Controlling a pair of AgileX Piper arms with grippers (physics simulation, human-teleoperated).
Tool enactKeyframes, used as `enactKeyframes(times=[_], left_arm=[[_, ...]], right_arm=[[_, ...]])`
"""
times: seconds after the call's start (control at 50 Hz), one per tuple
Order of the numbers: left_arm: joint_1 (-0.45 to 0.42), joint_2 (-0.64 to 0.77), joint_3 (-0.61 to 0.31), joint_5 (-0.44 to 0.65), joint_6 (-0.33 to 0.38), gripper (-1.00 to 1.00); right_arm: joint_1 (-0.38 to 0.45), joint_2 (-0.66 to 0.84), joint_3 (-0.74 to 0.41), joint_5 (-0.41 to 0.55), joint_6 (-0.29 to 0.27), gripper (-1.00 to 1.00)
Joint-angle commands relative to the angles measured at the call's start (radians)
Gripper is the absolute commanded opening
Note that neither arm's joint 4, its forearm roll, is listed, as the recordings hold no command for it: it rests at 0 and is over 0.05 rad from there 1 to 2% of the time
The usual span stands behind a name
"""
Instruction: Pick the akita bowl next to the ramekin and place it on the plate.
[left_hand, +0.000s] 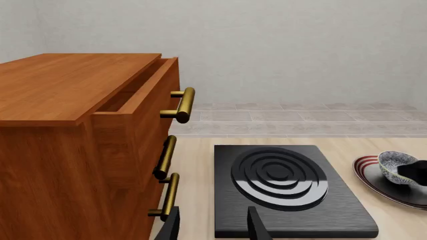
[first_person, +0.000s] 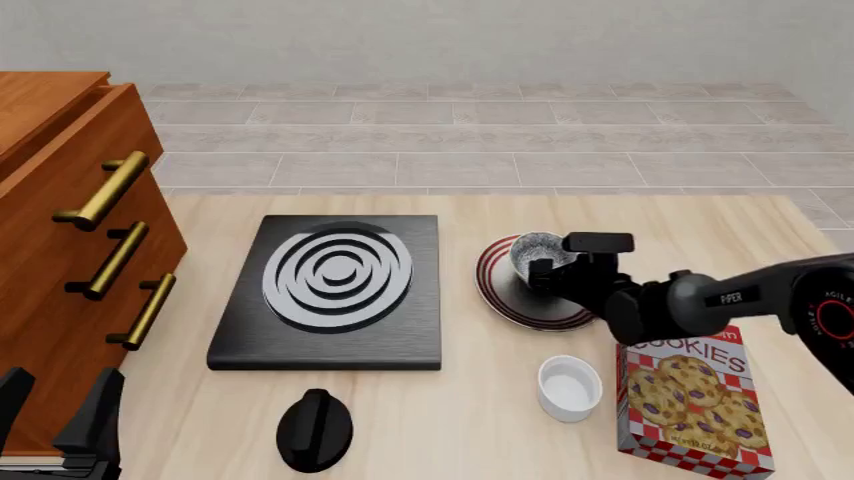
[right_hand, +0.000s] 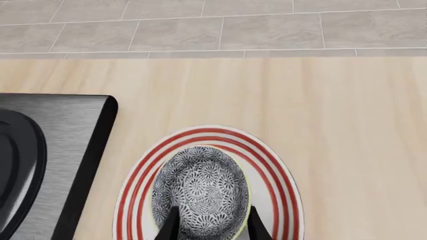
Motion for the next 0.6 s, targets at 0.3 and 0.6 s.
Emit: enactKeyframes(times=[0.3,0.6], left_arm=[[0.0,0.0,0.0,0.0,0.0,1.0],[0.0,0.0,0.0,0.0,0.0,1.0]], right_arm=[[-0.007,-0.046,0.045,-0.007,0.0,1.0],[-0.006,-0.062,0.046,0.003,-0.004,1.0]])
